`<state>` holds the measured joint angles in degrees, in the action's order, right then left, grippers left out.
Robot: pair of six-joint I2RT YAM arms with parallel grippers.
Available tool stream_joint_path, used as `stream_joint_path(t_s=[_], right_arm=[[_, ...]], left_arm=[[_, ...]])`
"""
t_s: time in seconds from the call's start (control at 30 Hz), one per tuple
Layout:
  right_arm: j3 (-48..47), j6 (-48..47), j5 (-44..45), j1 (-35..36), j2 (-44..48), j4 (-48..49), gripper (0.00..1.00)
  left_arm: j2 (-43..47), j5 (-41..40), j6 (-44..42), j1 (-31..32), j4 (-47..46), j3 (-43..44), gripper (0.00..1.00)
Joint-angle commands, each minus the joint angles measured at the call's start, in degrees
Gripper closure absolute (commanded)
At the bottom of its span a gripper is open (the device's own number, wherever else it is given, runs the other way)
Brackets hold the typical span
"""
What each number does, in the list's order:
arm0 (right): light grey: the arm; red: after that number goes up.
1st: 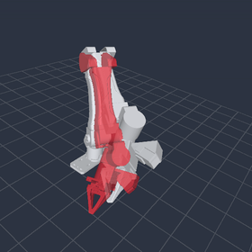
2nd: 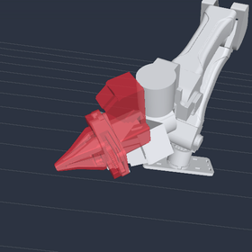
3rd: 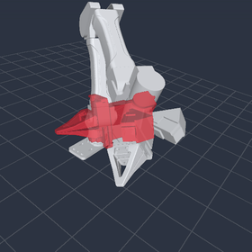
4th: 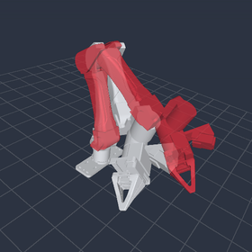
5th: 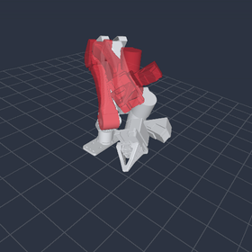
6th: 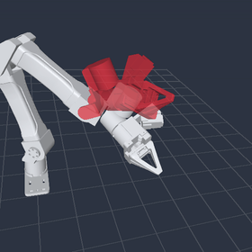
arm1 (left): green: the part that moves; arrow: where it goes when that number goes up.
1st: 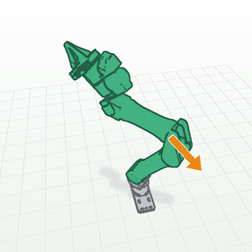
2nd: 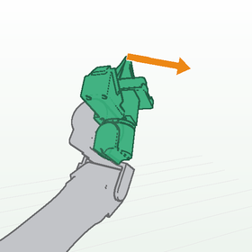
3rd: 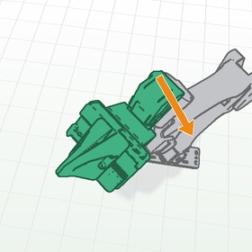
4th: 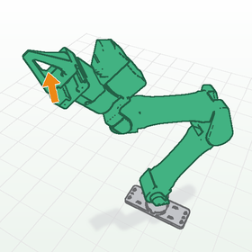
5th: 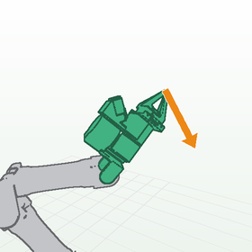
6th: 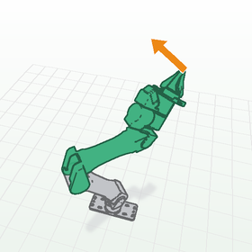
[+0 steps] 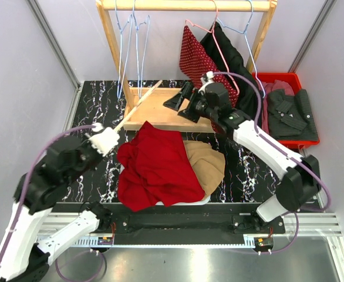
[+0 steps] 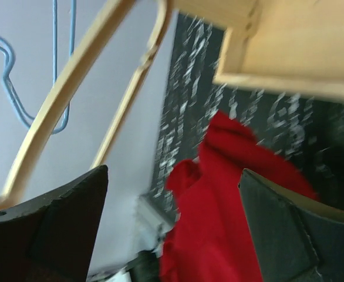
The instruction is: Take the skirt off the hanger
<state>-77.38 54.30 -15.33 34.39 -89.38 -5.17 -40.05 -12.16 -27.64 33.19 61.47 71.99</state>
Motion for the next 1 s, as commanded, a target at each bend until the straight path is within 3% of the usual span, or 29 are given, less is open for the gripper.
stream_joint_path(t_s=[0.0, 0.13, 0.23, 0.33, 0.53, 0.63, 0.97], right_arm=[[0.81, -15.27, 14.09, 0.41, 10.09, -3.45, 0.0], [6.8, -24.12, 18.48, 1.37, 18.35, 3.65, 0.0], [8.39, -32.73, 21.99, 3.48, 24.33, 6.82, 0.0], [8.92, -38.2, 23.59, 5.33, 28.82, 7.8, 0.0], [10.32, -38.49, 23.68, 5.34, 32.17, 6.49, 0.0], [10.94, -37.61, 23.77, 5.42, 33.13, 6.22, 0.0], [12.08, -36.02, 22.45, 5.42, 34.19, 6.05, 0.0]], left_arm=[[0.06, 15.91, 12.6, -3.12, 10.85, 5.79, 1.0], [-3.09, 30.4, 19.71, -6.82, 10.43, 7.29, 1.0], [-7.38, 33.08, 25.95, -9.37, 6.56, 10.27, 1.0], [-14.86, 31.68, 30.88, -11.04, 3.22, 20.34, 1.0], [-32.09, 28.08, 34.32, -12.01, 0.14, 44.16, 1.0], [-37.81, 24.92, 34.58, -12.01, -0.56, 50.42, 1.0], [-48.01, 19.55, 35.11, -12.01, -2.67, 59.75, 1.0]])
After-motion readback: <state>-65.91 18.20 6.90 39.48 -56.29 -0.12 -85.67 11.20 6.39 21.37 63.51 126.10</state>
